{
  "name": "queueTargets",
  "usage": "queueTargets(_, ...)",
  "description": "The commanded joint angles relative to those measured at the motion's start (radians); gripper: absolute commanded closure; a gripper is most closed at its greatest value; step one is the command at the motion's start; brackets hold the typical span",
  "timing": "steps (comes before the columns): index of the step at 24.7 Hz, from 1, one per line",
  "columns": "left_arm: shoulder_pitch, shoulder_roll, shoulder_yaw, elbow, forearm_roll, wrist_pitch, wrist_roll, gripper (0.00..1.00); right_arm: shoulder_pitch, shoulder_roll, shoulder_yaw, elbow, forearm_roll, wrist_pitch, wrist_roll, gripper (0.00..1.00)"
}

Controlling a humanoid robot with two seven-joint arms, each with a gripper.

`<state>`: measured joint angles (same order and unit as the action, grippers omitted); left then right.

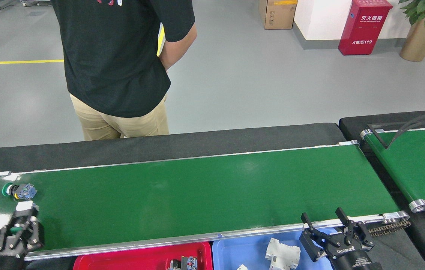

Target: Pick switch part from conveyor to tray

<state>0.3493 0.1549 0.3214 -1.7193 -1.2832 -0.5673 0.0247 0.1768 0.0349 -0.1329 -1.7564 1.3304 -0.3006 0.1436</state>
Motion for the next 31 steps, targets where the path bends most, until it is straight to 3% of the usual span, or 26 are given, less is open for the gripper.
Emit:
queueTargets(1,0.051,-0.011,-0.068,-0.062,0.004,-0.218,-0.015,0.05,-0.005,0.003,-0.002,-0.014,-0.004,-0.008,-0.007,0.01)
queueTargets(6,0.048,-0.034,-0.102,-0.054,-0.05,-0.218,-0.049,0.0,0.003,-0.004,-0.004,-0.014,-0.004,-0.008,-0.007,0.01)
queueTargets(8,0.036,-0.037,-0.053,-0.043,-0.051,-0.218,-0.054,0.0,0.004,-0.006,-0.004,-0.014,-0.004,-0.006,-0.007,0.01)
queueTargets(11,0.033,-0.055,0.131,-0.013,-0.053,-0.218,-0.035,0.0,0.004,-0.007,-0.004,-0.014,-0.004,-0.006,-0.009,0.01)
queueTargets(13,0.017,-0.11,0.237,0.027,-0.076,-0.051,0.05,0.01,0.004,-0.007,-0.005,-0.014,-0.004,-0.006,-0.009,0.01)
queueTargets(16,0.034,-0.123,0.251,0.064,-0.195,0.216,0.221,0.01,0.004,-0.007,-0.005,-0.014,-0.004,-0.006,-0.009,0.01)
queueTargets(20,0.062,-0.118,0.237,0.059,-0.223,0.191,0.222,0.01,0.004,-0.024,-0.024,-0.014,-0.004,-0.008,-0.009,0.01)
queueTargets(23,0.059,-0.117,0.239,0.036,-0.205,0.142,0.147,0.01,0.013,-0.047,-0.048,-0.014,-0.004,-0.008,-0.009,0.01)
queueTargets(31,-0.007,-0.118,0.237,0.018,-0.173,0.133,0.058,0.01,0.044,-0.061,-0.073,-0.014,-0.007,-0.008,-0.009,0.01)
